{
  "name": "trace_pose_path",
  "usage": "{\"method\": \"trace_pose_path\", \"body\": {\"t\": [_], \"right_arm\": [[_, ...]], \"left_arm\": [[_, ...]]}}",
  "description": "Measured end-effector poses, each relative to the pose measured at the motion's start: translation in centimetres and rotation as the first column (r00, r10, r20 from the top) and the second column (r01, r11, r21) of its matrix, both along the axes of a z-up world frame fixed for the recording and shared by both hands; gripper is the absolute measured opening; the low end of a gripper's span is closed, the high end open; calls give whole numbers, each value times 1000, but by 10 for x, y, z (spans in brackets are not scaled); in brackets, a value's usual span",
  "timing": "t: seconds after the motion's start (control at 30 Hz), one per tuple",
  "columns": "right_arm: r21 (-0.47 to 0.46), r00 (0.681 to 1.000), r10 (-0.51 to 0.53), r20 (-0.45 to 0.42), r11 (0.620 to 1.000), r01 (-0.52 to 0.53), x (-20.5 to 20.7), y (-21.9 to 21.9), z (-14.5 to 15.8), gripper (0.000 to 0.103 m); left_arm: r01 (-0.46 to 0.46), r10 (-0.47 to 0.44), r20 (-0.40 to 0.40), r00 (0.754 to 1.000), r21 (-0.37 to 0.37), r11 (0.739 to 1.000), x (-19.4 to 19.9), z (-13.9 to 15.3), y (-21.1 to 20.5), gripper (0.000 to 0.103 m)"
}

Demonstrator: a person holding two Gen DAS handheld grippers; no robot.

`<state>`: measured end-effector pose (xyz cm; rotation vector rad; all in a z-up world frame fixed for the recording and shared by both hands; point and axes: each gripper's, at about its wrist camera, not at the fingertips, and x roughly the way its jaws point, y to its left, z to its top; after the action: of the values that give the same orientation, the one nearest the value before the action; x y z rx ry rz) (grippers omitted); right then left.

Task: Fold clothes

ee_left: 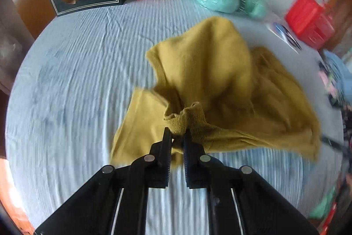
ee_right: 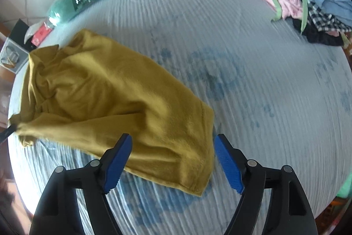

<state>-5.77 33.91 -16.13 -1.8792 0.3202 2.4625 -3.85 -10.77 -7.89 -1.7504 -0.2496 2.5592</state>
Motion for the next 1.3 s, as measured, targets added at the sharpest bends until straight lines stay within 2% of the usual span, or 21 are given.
{"method": "trace_pose_path", "body": {"t": [0.1, 0.2, 0.27, 0.3, 0.33, 0.37, 0.5, 0.57, 0.67, 0.7, 0.77, 0.8, 0.87, 0.9, 0.97, 1.0, 1.03, 1.07, 1.1, 1.2, 1.3], "right_arm": [[-9, 1000, -22, 21, 1000, 23, 9, 6, -7, 78], [-21, 999, -37, 26, 999, 37, 20, 11, -9, 78], [-24, 998, -54, 21, 998, 54, 29, 15, -9, 78], [-27, 998, -64, 19, 998, 64, 32, 18, -8, 78], [-31, 997, -74, 16, 997, 74, 36, 21, -7, 79], [-36, 996, -84, 12, 996, 84, 39, 23, -6, 80], [-47, 993, -120, 4, 992, 120, 46, 31, -3, 81], [-58, 992, -129, -3, 990, 129, 47, 32, -2, 81], [-67, 990, -137, -12, 988, 136, 45, 35, 0, 81], [-64, 990, -140, -13, 988, 139, 44, 36, 0, 81], [-56, 989, -150, -13, 987, 149, 42, 39, 0, 81], [-52, 988, -157, -12, 986, 156, 42, 41, 0, 81], [-60, 988, -153, -4, 986, 153, 38, 38, -5, 81], [-56, 989, -145, 3, 988, 144, 35, 34, -10, 81], [-34, 993, -115, 21, 993, 116, 29, 21, -19, 79], [9, 996, -84, 26, 996, 83, 27, 12, -21, 74], [64, 998, -48, 29, 997, 47, 25, 1, -22, 61], [98, 1000, -11, 29, 995, 8, 24, -8, -21, 28], [124, 999, 27, 29, 992, -30, 24, -17, -18, 6], [150, 999, 37, 14, 988, -39, 27, -17, -4, 5], [127, 1000, -12, -26, 992, 15, 41, 6, 22, 5]], "left_arm": [[40, -41, 24, 999, 38, 998, 26, 8, -1, 11], [18, -17, -5, 1000, 26, 999, 37, 22, -9, 21], [-11, 11, -46, 999, 10, 1000, 42, 36, -19, 32], [-25, 26, -67, 997, 3, 1000, 42, 40, -24, 48], [-40, 40, -88, 995, -3, 999, 40, 42, -31, 70], [-55, 54, -109, 993, -8, 998, 38, 43, -38, 77], [-115, 113, -93, 989, -13, 993, 0, 16, -57, 81], [-128, 123, -86, 989, -55, 990, -27, -3, -57, 81], [-119, 113, -52, 992, -124, 985, -55, -34, -52, 78], [-100, 98, -22, 995, -121, 988, -62, -45, -49, 72], [-63, 68, 38, 997, -115, 991, -74, -67, -43, 58], [-47, 55, 62, 997, -120, 992, -76, -75, -40, 41], [-35, 45, 59, 997, -159, 987, -71, -77, -35, 27], [-39, 50, 61, 997, -169, 985, -68, -76, -34, 13], [-69, 80, 55, 995, -171, 983, -60, -69, -39, 8], [-87, 97, 43, 994, -187, 978, -55, -63, -43, 6], [-124, 130, 14, 991, -218, 968, -46, -53, -50, 6], [-167, 168, -20, 986, -234, 958, -34, -41, -59, 6], [-207, 202, -49, 978, -235, 950, -23, -29, -69, 6], [-279, 272, -61, 960, -170, 945, 10, -9, -92, 6], [-238, 239, 1, 971, -69, 969, 38, -10, -92, 6]]}}
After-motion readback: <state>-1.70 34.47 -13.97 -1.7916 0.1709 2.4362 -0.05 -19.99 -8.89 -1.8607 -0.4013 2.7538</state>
